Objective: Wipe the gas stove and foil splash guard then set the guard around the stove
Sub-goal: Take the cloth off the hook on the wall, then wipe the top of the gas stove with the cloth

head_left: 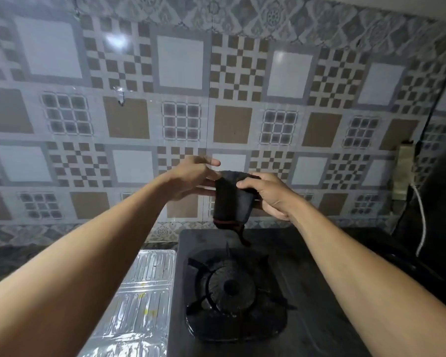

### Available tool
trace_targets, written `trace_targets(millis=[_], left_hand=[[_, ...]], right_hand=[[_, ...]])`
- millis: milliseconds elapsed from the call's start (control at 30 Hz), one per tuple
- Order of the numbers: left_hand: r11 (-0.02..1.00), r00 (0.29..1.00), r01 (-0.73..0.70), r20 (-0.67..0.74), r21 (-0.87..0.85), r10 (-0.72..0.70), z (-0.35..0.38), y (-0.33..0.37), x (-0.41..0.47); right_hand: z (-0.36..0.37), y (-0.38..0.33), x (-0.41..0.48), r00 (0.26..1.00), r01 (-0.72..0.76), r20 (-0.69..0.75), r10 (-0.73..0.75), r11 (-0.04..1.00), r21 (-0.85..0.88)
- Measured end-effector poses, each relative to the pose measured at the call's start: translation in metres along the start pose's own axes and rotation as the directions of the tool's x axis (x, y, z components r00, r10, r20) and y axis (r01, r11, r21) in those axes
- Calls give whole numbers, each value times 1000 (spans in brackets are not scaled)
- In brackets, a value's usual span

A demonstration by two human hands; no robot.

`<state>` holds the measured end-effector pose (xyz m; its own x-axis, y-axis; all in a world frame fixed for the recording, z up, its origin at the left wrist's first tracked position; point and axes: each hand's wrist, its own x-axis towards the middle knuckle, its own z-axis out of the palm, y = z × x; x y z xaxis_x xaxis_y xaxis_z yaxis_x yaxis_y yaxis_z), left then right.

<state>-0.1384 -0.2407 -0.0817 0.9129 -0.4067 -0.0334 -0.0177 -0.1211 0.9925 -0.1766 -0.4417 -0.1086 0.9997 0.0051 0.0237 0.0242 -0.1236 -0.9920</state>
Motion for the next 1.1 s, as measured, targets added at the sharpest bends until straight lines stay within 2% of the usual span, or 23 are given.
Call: trace_targets(millis=[67, 133, 233, 300, 400, 467, 533, 633, 767, 833, 967, 1100], left_hand=[[997, 999, 28, -41, 75, -25, -3, -21, 12], [957, 994, 43, -105, 288, -14, -10, -46, 22], [769, 992, 77, -128, 635, 7, -22, -93, 32], [635, 991, 105, -131, 765, -7, -29, -125, 34], [472, 992, 127, -102, 873, -78, -40, -165, 32], [367, 985, 129, -76, 921, -157, -45, -183, 28], [310, 972, 141, -72, 940, -223, -47, -193, 25], [285, 965, 142, -68, 948, -253, -46, -203, 21], [250, 988, 13, 26, 968, -151, -45, -211, 16], [233, 991, -37, 65, 972, -114, -45, -212, 15], [165, 988, -80, 99, 983, -116, -43, -213, 12], [87, 988, -98, 108, 991, -115, -47, -218, 15]], right_hand=[[1, 14, 10, 997, -15, -80, 0, 983, -183], [-1, 23, 23, 992, -36, -123, -15, 916, -399], [-4, 34, 46, 991, -46, -131, -38, 808, -587], [-1, 45, 61, 991, -40, -116, -67, 678, -734], [16, 67, 75, 997, 1, -32, -76, 402, -916], [32, 85, 81, 999, 26, 13, -42, 330, -944], [46, 100, 84, 1000, 22, 19, -12, 323, -946], [63, 114, 88, 999, 27, 35, 18, 328, -944], [69, 112, 90, 990, 75, 118, 72, 443, -894], [61, 112, 92, 978, 124, 187, 94, 461, -879], [50, 126, 99, 914, 189, 320, 249, 435, -880], [57, 132, 106, 851, 282, 422, 311, 406, -869]])
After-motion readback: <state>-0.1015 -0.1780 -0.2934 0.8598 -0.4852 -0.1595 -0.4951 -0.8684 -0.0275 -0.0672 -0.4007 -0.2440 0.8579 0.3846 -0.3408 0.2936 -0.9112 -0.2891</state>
